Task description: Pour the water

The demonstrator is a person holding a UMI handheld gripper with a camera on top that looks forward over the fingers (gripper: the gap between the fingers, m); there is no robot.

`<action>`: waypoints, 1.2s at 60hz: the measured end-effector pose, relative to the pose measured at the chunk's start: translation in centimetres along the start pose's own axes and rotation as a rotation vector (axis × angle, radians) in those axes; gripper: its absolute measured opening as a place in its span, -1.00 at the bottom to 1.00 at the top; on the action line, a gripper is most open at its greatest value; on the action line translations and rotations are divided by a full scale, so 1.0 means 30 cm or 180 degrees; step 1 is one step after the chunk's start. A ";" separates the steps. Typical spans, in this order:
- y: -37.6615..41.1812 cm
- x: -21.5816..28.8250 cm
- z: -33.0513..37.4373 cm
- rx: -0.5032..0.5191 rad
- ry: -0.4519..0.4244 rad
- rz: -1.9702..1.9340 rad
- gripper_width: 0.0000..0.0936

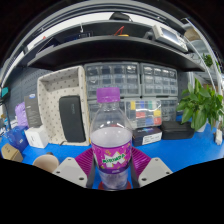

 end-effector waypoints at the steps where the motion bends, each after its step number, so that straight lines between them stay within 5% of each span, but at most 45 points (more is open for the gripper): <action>1: -0.001 -0.002 0.000 -0.0001 0.0011 -0.0008 0.16; 6: -0.004 -0.029 0.007 -0.0033 0.0141 -0.0051 0.59; 11: -0.014 -0.067 0.034 -0.0103 0.0264 -0.0012 0.71; 29: 0.035 -0.175 0.340 -0.0239 0.0585 0.0011 0.72; 55: 0.231 0.190 0.734 -0.0018 0.0283 0.0100 0.71; 72: 0.243 0.265 0.827 -0.0103 0.0225 0.0071 0.72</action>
Point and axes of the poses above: the point between the fingertips, and its own axes, seen from behind it with the camera up: y to the left, x up, z backward, against the way the camera looks, the point moved 4 cm from there along z, backward, against the way the camera looks, and after that the axes turned 4 degrees about y, right-handed, at the moved point
